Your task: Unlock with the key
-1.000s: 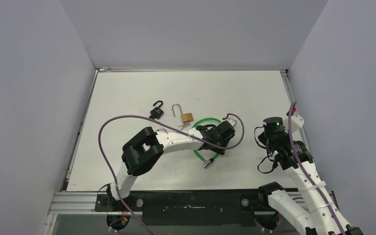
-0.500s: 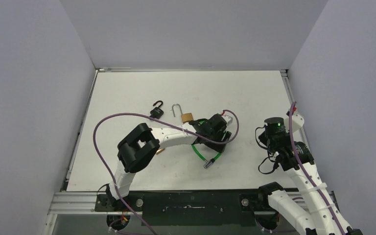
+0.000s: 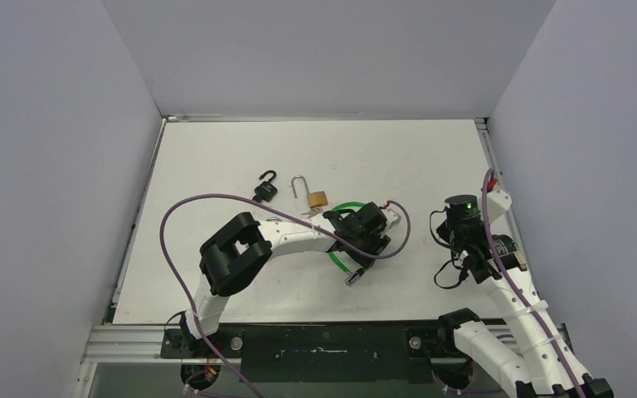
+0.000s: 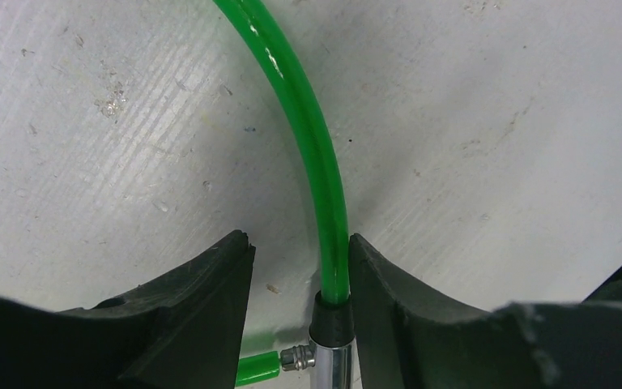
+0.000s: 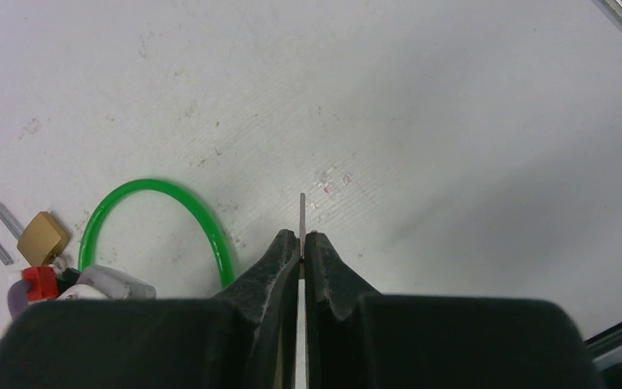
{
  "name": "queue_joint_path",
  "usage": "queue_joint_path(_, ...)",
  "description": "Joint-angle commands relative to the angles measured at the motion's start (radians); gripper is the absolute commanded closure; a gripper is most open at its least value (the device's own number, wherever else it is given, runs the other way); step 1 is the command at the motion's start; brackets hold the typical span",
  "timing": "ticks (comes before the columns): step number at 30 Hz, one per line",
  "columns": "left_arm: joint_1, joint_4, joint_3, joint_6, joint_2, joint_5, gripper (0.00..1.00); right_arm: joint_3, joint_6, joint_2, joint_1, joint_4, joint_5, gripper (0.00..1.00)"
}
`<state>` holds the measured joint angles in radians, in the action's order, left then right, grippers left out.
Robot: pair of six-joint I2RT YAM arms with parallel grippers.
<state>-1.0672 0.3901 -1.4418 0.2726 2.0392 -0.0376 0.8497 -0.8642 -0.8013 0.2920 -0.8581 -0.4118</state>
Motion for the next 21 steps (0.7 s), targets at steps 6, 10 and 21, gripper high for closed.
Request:
queue_joint_path(6, -0.049, 0.023, -0.043, 0.006, 0.069, 0.116, 0.58, 0.021, 0.071, 0.001, -0.039, 0.079, -0.021, 1.0)
queue_joint_path(10, -0.06, 0.024, -0.06, 0.006, 0.096, 0.147, 0.8, 0.034, 0.081, -0.004, -0.047, 0.092, -0.022, 1.0)
queue_joint_path(21, 0.057, 0.14, -0.439, 0.111, 0.189, -0.003, 1.0, 0.111, 0.2, 0.057, -0.051, 0.218, 0.033, 1.0)
